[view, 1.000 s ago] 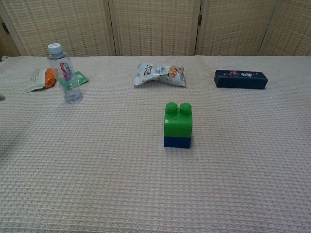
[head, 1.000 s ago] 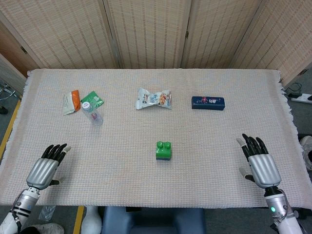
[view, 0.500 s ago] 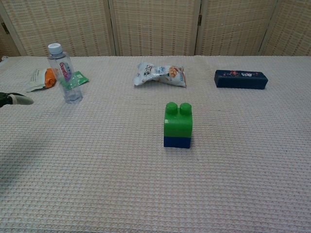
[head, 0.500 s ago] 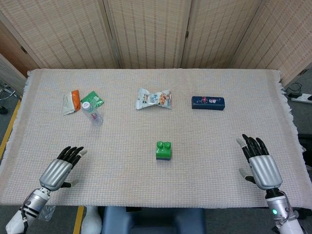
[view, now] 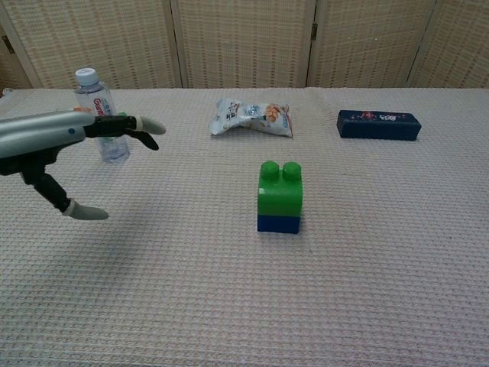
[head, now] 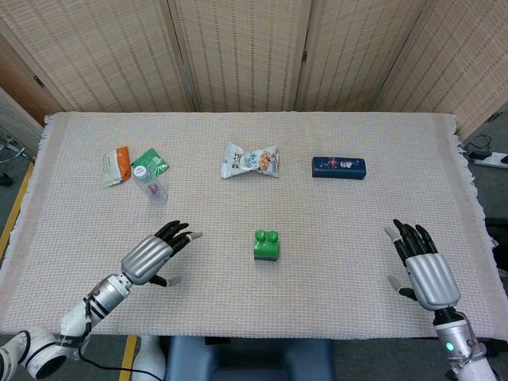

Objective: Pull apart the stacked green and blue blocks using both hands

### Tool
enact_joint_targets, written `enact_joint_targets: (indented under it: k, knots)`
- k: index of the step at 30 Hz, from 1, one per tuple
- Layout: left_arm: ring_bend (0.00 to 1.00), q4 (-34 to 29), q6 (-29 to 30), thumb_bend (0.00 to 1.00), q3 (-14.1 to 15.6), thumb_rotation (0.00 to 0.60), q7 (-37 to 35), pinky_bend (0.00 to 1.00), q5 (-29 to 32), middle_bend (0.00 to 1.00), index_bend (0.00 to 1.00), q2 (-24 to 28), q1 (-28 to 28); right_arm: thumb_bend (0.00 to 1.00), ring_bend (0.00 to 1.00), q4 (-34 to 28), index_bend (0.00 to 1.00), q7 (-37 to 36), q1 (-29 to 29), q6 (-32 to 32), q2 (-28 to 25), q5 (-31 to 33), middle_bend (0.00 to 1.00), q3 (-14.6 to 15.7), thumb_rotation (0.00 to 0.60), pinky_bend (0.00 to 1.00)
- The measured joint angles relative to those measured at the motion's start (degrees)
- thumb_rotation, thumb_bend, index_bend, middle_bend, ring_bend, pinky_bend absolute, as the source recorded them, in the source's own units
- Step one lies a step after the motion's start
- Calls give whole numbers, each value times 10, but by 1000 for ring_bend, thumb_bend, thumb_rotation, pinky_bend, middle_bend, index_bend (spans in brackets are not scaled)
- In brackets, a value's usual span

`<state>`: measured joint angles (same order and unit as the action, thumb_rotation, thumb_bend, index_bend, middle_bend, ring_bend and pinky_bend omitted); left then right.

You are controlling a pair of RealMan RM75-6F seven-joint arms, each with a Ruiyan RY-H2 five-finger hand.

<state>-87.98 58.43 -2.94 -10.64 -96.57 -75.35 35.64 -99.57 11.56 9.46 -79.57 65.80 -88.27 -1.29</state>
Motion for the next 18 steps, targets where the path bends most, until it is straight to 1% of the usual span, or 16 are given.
enact_joint_targets:
  k: [6, 10, 14, 18]
  knots:
    - [4, 13, -36, 246, -24, 600, 28, 0, 44, 204, 92, -54, 31, 313, 0, 3, 0, -4, 5, 13, -1, 18, 0, -6, 600, 0]
    - [5, 29, -59, 246, -42, 600, 67, 0, 77, 209, 93, -93, 54, 313, 0, 2, 0, -14, 7, 16, -6, 22, 0, -9, 600, 0]
    - [16, 35, -86, 246, -61, 600, 85, 0, 115, 235, 112, -116, 77, 313, 0, 2, 0, -27, 6, 15, -12, 24, 0, -10, 600, 0]
    - [18, 36, -119, 246, -78, 600, 105, 0, 160, 236, 117, -127, 100, 314, 0, 5, 0, -36, 8, 24, -15, 35, 0, -13, 600, 0]
